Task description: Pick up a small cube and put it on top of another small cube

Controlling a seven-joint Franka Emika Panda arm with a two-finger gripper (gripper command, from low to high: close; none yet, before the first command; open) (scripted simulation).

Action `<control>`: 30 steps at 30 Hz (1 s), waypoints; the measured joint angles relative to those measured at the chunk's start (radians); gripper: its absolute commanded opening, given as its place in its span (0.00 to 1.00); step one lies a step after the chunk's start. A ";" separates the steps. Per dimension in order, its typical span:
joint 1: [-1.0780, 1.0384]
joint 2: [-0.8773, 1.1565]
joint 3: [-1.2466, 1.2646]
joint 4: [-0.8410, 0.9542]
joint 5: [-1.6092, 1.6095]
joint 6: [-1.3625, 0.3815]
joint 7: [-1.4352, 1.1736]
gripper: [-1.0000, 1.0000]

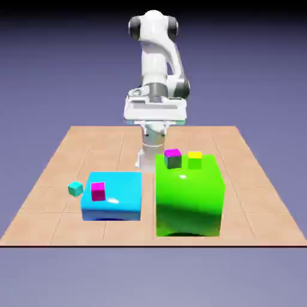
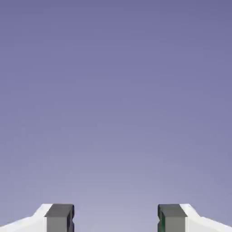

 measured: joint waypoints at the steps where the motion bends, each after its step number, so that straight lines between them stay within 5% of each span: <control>1: -0.010 0.019 -0.001 0.015 -0.002 -0.022 -0.043 0.50; 30: -0.313 0.560 -0.033 0.465 -0.068 -0.655 -1.305 0.50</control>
